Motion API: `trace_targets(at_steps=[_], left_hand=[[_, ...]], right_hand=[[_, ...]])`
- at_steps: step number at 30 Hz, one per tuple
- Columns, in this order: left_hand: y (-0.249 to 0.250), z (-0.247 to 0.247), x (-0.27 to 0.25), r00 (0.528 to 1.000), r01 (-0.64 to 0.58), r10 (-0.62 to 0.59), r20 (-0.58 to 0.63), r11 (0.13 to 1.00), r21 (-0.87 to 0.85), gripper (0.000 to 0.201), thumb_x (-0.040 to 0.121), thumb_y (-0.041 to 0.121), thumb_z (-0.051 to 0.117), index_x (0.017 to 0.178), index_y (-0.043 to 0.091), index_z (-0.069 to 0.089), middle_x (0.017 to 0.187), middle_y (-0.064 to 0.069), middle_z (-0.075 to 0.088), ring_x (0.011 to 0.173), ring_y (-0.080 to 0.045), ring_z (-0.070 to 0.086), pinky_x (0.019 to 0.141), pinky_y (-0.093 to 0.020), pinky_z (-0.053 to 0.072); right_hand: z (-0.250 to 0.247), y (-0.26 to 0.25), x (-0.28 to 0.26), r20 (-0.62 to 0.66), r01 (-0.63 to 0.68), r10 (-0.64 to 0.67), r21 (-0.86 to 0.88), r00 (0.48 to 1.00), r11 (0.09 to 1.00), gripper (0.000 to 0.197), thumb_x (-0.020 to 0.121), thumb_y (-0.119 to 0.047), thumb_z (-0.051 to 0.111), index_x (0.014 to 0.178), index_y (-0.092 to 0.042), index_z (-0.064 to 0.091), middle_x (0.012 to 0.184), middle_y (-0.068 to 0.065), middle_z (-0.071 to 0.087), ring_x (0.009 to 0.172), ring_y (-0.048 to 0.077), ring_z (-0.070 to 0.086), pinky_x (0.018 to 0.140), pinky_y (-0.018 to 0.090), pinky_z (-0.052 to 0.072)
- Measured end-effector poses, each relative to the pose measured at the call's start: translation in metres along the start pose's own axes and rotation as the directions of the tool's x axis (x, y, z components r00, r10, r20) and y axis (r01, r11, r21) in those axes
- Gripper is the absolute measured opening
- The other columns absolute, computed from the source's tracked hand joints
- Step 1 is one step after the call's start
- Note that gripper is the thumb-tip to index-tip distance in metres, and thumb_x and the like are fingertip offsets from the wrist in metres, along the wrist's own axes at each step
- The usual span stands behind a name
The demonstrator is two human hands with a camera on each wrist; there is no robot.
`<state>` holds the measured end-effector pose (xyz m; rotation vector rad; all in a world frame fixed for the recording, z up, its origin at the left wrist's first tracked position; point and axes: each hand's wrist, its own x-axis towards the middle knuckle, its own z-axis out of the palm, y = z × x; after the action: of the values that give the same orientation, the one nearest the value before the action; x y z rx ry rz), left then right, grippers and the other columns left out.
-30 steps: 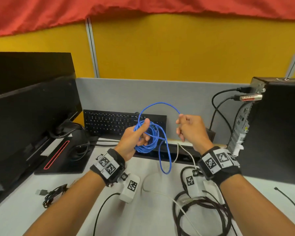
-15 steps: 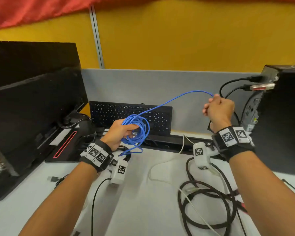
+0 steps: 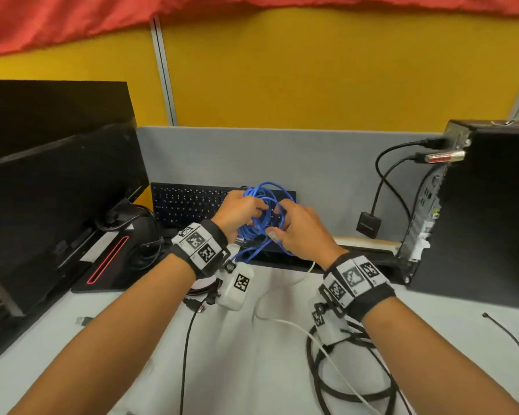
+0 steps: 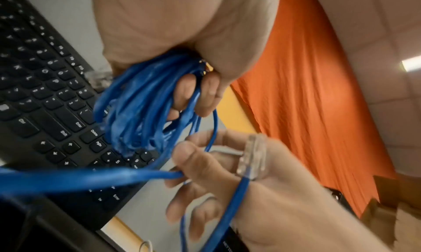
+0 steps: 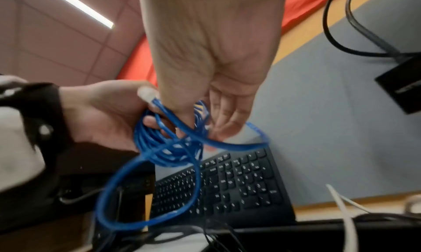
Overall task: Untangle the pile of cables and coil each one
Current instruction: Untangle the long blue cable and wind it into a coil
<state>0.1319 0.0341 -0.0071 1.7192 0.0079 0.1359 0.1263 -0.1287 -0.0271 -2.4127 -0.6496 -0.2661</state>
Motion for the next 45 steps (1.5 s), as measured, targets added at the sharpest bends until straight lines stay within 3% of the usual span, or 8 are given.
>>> trace_targets(at_steps=[9, 17, 20, 24, 30, 35, 40, 45], left_hand=[[0.008, -0.01, -0.003, 0.98, 0.183, -0.178, 0.087, 0.982, -0.052, 0.013, 0.093, 0.006, 0.059, 0.081, 0.008, 0.06, 0.051, 0.001, 0.046, 0.04, -0.01, 0.029, 0.038, -0.019, 0.028], [0.008, -0.042, -0.005, 0.974, 0.131, -0.135, 0.181, 0.991, 0.036, 0.037, 0.072, 0.057, 0.077, 0.061, 0.023, 0.07, 0.053, 0.003, 0.042, 0.047, -0.013, 0.036, 0.05, -0.027, 0.037], [0.017, -0.069, 0.007, 0.99, 0.118, -0.112, -0.083, 0.99, 0.077, 0.038, 0.085, 0.044, 0.074, 0.067, 0.013, 0.061, 0.045, 0.003, 0.036, 0.041, -0.015, 0.033, 0.045, -0.029, 0.035], [0.044, -0.08, 0.023, 0.968, 0.052, 0.062, -0.242, 0.896, 0.44, 0.048, 0.089, 0.033, 0.074, 0.058, 0.012, 0.045, 0.051, -0.006, 0.044, 0.045, -0.019, 0.042, 0.047, -0.028, 0.034], [0.091, -0.049, 0.027, 0.98, 0.002, 0.139, -0.143, 0.711, 0.703, 0.043, 0.092, 0.031, 0.07, 0.062, 0.012, 0.046, 0.056, -0.006, 0.046, 0.052, -0.022, 0.044, 0.051, -0.03, 0.036], [0.114, -0.035, 0.018, 0.987, -0.033, 0.119, -0.108, 0.811, 0.585, 0.039, 0.092, 0.024, 0.07, 0.061, 0.013, 0.05, 0.044, 0.0, 0.045, 0.037, -0.013, 0.041, 0.039, -0.021, 0.032], [0.105, -0.035, 0.007, 0.999, -0.001, 0.018, -0.04, 0.921, 0.389, 0.032, 0.095, 0.024, 0.068, 0.071, 0.007, 0.056, 0.047, -0.004, 0.045, 0.038, -0.016, 0.041, 0.046, -0.027, 0.039], [0.051, -0.039, 0.0, 0.981, 0.168, -0.168, 0.096, 0.986, 0.009, 0.034, 0.101, 0.022, 0.058, 0.07, 0.011, 0.053, 0.047, 0.004, 0.031, 0.037, -0.01, 0.029, 0.04, -0.024, 0.035]], right_hand=[[0.008, 0.024, -0.009, 0.118, -0.082, 0.019, 0.556, 0.993, 0.828, 0.06, 0.097, -0.013, 0.066, 0.143, -0.031, 0.032, 0.083, 0.012, 0.073, 0.06, 0.022, 0.072, 0.056, 0.033, 0.058], [-0.032, 0.046, -0.007, -0.269, 0.032, 0.296, 0.786, 0.917, 0.617, 0.023, 0.102, -0.041, 0.057, 0.097, -0.028, 0.077, 0.056, -0.007, 0.054, 0.043, 0.005, 0.038, 0.041, 0.017, 0.027], [-0.047, 0.063, -0.007, -0.331, -0.048, 0.242, 0.5, 0.912, 0.865, 0.019, 0.101, -0.016, 0.057, 0.098, -0.019, 0.075, 0.06, -0.002, 0.059, 0.053, 0.007, 0.051, 0.058, 0.023, 0.045], [-0.051, 0.048, -0.005, -0.033, -0.258, 0.262, 0.102, 0.964, 0.961, 0.066, 0.094, -0.008, 0.065, 0.152, -0.015, 0.033, 0.137, 0.018, 0.053, 0.127, 0.031, 0.053, 0.109, 0.043, 0.042], [-0.028, -0.034, -0.012, -0.087, 0.481, -0.504, -0.201, 0.859, 0.854, 0.039, 0.093, -0.01, 0.062, 0.131, -0.019, 0.059, 0.132, 0.0, 0.06, 0.123, 0.022, 0.051, 0.102, 0.044, 0.043], [-0.015, -0.049, 0.004, 0.2, 0.537, -0.499, -0.373, 0.843, 0.757, 0.039, 0.097, -0.014, 0.061, 0.135, -0.021, 0.062, 0.129, 0.001, 0.066, 0.117, 0.024, 0.053, 0.091, 0.045, 0.046], [-0.033, -0.037, 0.001, -0.035, 0.371, -0.376, 0.277, 0.926, 0.886, 0.028, 0.094, -0.027, 0.071, 0.07, -0.012, 0.073, 0.069, 0.012, 0.069, 0.068, 0.016, 0.064, 0.071, 0.037, 0.054], [-0.073, -0.028, 0.001, -0.132, 0.082, 0.068, 0.869, 0.989, 0.488, 0.064, 0.094, -0.07, 0.044, 0.062, -0.018, 0.065, 0.054, 0.005, 0.044, 0.048, 0.016, 0.045, 0.051, 0.024, 0.041]])
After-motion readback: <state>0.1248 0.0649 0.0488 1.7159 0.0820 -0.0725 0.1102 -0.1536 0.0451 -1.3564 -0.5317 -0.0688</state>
